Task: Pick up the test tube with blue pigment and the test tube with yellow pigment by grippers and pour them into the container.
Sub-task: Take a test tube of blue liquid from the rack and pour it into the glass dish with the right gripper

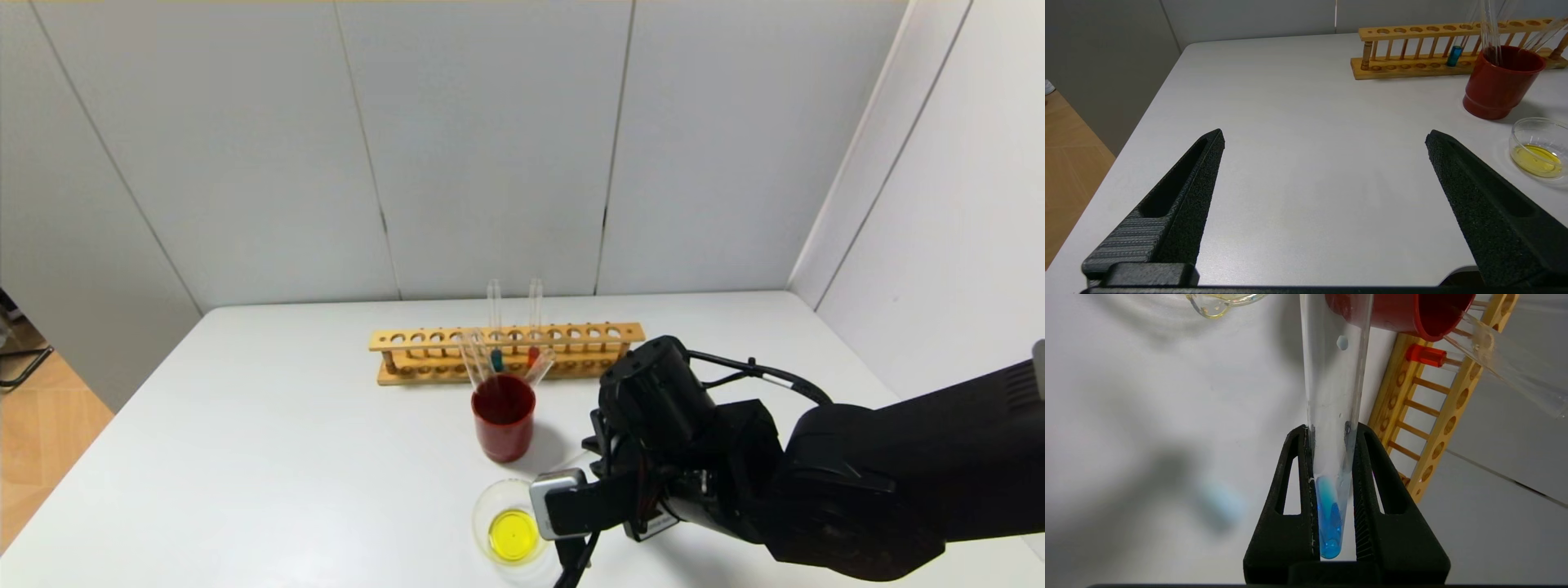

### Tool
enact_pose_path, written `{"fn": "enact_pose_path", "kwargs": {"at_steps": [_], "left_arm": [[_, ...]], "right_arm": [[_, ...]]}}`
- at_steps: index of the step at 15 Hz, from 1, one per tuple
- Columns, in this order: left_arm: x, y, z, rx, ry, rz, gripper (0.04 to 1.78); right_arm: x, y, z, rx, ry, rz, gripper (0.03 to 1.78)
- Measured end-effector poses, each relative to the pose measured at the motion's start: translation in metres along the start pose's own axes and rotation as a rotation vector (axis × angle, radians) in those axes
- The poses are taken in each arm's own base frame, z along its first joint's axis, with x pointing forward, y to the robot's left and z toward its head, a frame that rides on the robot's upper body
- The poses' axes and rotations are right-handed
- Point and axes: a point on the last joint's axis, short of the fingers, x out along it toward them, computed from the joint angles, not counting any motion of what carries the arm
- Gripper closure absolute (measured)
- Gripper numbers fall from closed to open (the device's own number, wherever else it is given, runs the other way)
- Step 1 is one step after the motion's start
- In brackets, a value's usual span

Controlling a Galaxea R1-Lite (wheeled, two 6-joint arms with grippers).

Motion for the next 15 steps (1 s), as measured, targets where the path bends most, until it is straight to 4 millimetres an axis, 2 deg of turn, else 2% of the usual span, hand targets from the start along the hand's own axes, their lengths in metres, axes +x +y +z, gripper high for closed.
{"fn": "enact_pose_path", "kwargs": {"at_steps": [15], "left_arm": [[0.0000, 0.0000, 0.0000, 0.000, 0.000, 0.000, 0.08]], "right_arm": [[0.0021, -0.0050, 0.0046, -0.134, 0.086, -0.017, 1.48]]}}
